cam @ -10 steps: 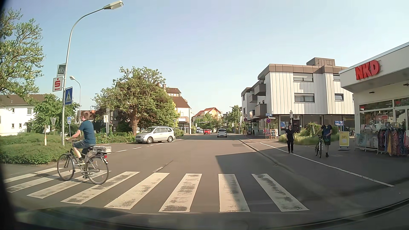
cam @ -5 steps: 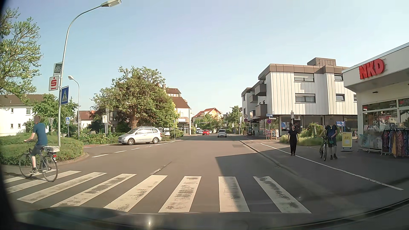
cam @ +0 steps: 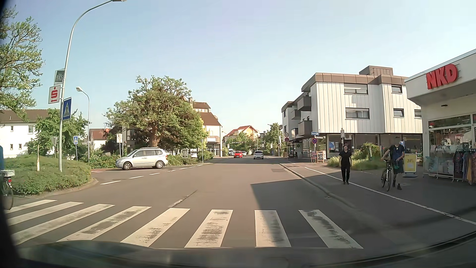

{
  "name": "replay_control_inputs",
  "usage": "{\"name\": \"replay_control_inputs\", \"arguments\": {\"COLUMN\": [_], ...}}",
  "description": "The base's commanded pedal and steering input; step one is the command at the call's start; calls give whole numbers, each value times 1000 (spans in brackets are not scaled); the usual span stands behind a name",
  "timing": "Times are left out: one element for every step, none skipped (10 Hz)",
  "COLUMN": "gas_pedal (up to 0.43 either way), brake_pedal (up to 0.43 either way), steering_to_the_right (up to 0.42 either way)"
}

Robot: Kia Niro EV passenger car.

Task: Follow the waypoints while adhering to traffic rules and regulations

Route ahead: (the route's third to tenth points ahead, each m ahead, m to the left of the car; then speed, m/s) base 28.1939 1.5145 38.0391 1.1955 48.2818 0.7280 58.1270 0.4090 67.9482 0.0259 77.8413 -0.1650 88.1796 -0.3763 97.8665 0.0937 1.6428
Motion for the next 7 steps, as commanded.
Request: {"name": "replay_control_inputs", "arguments": {"gas_pedal": [0,0,0,0,0,0,0], "brake_pedal": [30,30,67,177,226,262,293], "steering_to_the_right": [-4,-2,2,5,5,5,5]}}
